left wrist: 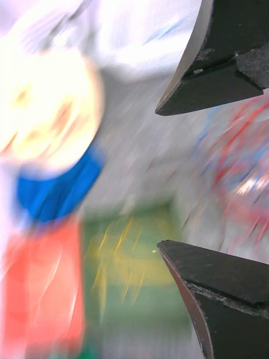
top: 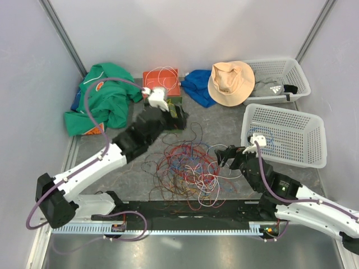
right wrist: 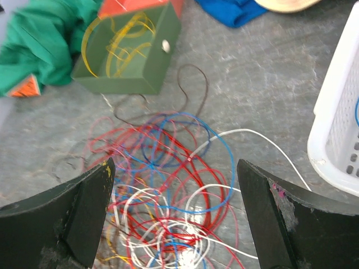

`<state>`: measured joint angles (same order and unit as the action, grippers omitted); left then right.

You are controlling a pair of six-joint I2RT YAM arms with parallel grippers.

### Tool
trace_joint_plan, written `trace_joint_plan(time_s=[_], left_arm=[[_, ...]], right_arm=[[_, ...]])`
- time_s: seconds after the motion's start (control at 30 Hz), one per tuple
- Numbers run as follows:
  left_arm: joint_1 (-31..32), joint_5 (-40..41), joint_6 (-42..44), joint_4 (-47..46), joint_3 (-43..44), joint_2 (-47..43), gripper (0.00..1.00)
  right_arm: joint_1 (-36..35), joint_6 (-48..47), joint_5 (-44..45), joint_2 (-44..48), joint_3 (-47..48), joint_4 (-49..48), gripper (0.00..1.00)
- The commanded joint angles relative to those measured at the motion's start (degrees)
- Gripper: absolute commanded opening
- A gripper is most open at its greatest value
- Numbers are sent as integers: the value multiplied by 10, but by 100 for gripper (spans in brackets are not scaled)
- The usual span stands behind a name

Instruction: Untangle the cables

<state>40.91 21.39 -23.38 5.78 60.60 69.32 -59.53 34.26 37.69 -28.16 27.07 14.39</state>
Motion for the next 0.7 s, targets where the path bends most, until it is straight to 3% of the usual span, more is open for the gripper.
trace_joint_plan(time_s=[0.0,0.1,0.23,0.4,0.6,0.67], left_arm=[[108,-23,-85,27,-57,5,100],[166,-13,-119,17,-101,-5,100],[238,25,-135,8,-148,-20,100],[288,42,-173,7,-192,-27,100],[360,59,-228,-10,-231,-9,99],[370,67,-240,-31,-234,6,94]], right_arm=[[-3,4,16,-41,3,5,98],[-3,39,9,-55,-2,23,98],[-3,63,12,-4,-25,29,98],[-2,77,23,48,-36,57,98],[-2,96,15,24,-33,75,98],[-2,105,10,7,-31,74,98]])
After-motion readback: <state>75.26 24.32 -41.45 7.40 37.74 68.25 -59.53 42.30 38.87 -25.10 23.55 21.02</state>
